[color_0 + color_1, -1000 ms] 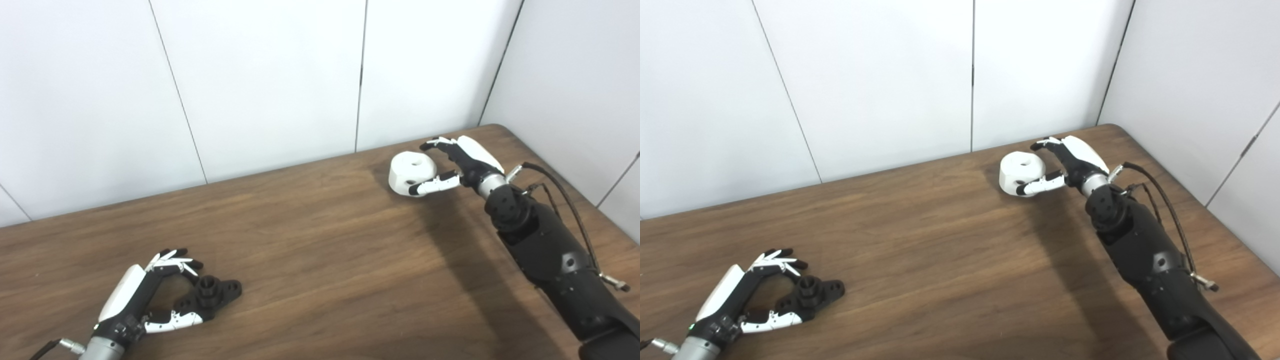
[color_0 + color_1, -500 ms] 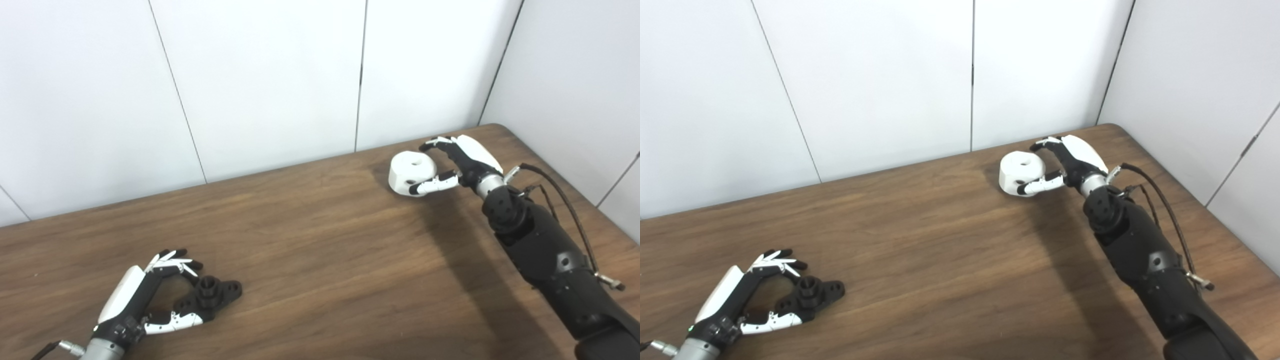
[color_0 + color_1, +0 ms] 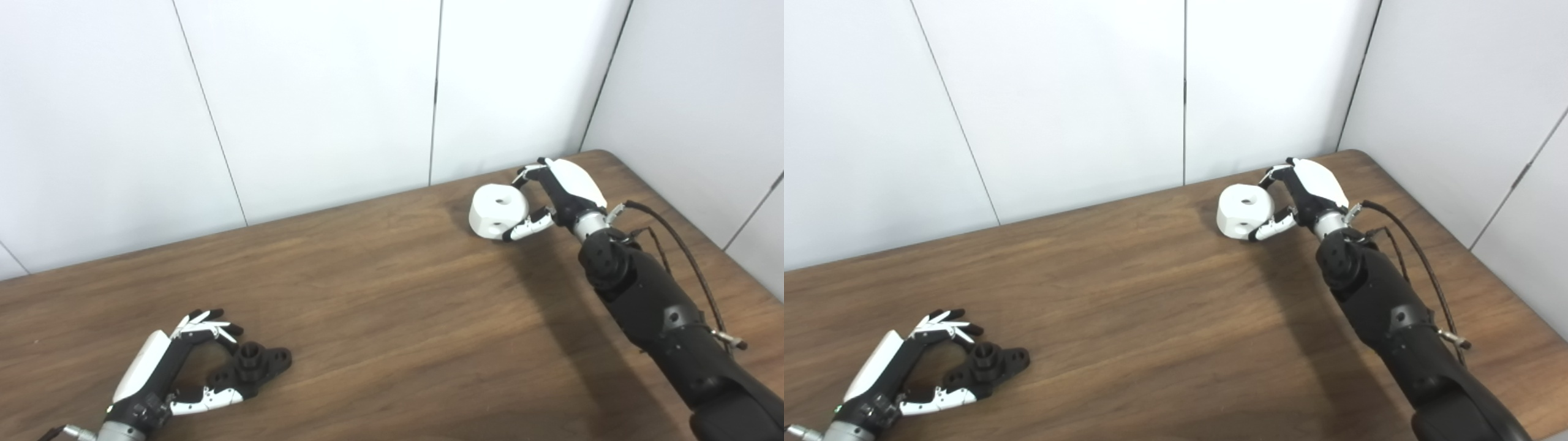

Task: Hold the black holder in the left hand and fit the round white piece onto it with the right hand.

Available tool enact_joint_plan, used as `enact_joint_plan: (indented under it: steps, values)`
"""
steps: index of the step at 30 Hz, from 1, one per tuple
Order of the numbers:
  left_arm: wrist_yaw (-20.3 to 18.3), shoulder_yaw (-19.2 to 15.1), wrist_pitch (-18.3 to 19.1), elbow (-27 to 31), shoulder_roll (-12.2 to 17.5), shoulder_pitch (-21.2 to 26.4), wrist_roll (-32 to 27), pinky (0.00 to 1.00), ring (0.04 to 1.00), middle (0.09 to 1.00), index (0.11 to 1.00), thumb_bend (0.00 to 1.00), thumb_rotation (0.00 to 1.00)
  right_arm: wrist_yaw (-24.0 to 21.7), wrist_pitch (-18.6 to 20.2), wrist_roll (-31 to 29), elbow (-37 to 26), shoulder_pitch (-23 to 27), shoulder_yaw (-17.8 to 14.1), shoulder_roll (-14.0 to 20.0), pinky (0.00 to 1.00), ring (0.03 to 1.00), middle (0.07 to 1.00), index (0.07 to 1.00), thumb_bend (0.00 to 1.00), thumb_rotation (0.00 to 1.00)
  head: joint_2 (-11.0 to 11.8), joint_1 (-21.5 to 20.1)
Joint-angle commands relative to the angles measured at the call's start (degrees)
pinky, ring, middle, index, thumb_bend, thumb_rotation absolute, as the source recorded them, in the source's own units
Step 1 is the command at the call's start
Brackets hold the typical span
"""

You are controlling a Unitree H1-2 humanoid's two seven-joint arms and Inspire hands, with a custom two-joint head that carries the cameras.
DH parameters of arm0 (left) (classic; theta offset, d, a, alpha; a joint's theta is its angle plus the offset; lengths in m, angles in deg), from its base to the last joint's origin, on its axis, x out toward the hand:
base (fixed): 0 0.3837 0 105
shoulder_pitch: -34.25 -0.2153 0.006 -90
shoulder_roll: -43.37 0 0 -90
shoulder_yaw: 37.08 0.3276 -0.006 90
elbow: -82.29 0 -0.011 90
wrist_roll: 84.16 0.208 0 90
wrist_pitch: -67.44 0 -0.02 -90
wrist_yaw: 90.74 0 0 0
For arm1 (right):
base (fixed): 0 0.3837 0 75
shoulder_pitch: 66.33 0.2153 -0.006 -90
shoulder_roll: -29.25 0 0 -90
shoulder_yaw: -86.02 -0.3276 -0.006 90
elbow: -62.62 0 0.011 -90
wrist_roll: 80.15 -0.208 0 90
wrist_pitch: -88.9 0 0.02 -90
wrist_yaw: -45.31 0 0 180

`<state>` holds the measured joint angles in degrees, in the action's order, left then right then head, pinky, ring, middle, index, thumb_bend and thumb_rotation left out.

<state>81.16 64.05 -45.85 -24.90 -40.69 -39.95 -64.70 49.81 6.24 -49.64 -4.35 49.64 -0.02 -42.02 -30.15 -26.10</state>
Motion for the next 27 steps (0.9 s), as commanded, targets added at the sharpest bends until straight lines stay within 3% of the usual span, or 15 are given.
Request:
enact_joint_plan:
  steps: [1, 14, 27]
  values:
    - [0.3, -0.7, -1.8, 1.4, 1.1, 0.0, -0.7, 1.00, 0.918, 0.727, 0.482, 0.52, 0.04, 1.3, -1.3, 0.5, -1.2, 2.5, -0.4, 1.2, 0.86, 0.970, 0.835, 0.489, 0.51, 0.15, -0.1, -0.2]
    - [0.2, -0.9, -1.3, 1.1, 1.0, 0.2, 0.1, 1.00, 0.914, 0.728, 0.482, 0.52, 0.04, 0.9, -2.9, -0.7, -3.9, 1.7, -0.9, 0.8, 0.87, 0.975, 0.839, 0.488, 0.51, 0.15, -0.5, 0.9]
    - [-0.1, -0.4, 1.2, 1.1, 0.3, -0.2, 1.3, 1.00, 0.922, 0.737, 0.482, 0.52, 0.04, -7.2, -0.3, -0.9, -16.4, 0.6, 1.5, -1.7, 0.87, 0.984, 0.833, 0.485, 0.51, 0.15, -1.0, 2.2]
